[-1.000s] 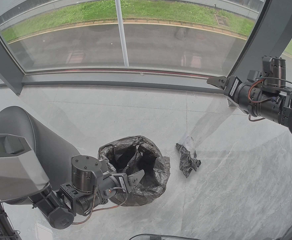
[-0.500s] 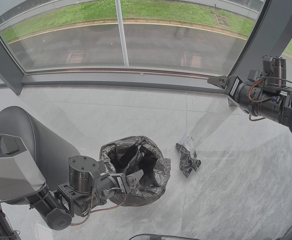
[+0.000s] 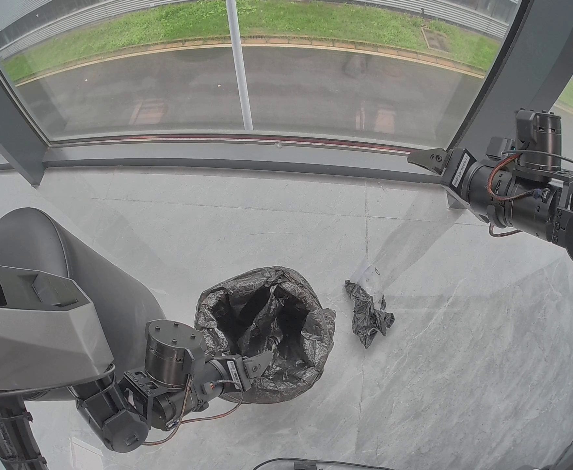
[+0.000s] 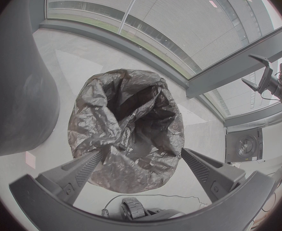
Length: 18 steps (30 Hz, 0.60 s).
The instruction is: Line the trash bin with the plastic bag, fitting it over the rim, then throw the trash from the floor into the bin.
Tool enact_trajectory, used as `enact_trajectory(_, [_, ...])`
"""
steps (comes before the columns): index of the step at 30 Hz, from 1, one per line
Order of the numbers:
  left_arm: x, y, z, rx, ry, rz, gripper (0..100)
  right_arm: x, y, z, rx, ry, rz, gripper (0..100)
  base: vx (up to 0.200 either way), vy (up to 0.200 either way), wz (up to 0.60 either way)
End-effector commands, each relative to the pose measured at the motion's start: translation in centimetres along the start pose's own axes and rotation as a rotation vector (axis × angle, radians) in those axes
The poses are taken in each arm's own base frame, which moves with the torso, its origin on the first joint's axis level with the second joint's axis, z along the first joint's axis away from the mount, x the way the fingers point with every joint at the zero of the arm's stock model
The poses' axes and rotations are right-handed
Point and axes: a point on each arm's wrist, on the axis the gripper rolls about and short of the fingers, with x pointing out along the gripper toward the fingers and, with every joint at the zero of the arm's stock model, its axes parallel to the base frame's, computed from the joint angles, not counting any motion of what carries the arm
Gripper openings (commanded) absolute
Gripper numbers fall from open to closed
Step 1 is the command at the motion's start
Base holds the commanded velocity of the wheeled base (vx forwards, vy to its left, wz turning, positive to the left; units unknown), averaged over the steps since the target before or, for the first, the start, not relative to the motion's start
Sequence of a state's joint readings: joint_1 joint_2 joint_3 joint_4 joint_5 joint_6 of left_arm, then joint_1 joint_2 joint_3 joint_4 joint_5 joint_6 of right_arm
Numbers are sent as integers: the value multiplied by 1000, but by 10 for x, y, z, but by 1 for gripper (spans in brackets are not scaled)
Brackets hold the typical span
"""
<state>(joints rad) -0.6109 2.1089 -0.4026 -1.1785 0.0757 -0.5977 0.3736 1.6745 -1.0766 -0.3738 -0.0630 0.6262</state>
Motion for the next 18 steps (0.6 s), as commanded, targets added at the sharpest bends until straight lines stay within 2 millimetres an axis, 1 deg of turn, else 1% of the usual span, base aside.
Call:
enact_trajectory(1, [-5, 9, -6, -3, 26, 33, 100, 1, 0, -1, -1, 2, 0, 100, 0, 0, 0])
enact_trajectory(7, [-33, 10, -4, -8, -37, -5, 100, 1, 0, -1, -1, 3, -1, 100, 0, 0, 0])
enact_trajectory(8, [-40, 7, -2, -5, -54, -29, 100, 1, 0, -1, -1, 3, -1, 100, 0, 0, 0])
enact_trajectory(10, [-47, 2, 0, 0, -65, -55, 100, 0, 0, -1, -1, 2, 0, 100, 0, 0, 0])
enact_trajectory(12, [-54, -8, 1, 10, -76, -101, 100, 0, 0, 0, 1, 0, 1, 100, 0, 0, 0])
enact_trajectory(15, [-54, -14, 2, 20, -80, -134, 100, 0, 0, 0, 1, 0, 1, 100, 0, 0, 0])
enact_trajectory(16, [-51, -19, 3, 24, -77, -163, 100, 0, 0, -1, 1, 2, 0, 100, 0, 0, 0])
enact_trajectory(17, [-50, -19, 3, 24, -77, -165, 100, 0, 0, -1, -1, 2, 0, 100, 0, 0, 0])
enact_trajectory(18, [-44, -23, 5, 24, -70, -192, 100, 0, 0, -1, 1, 2, 0, 100, 0, 0, 0])
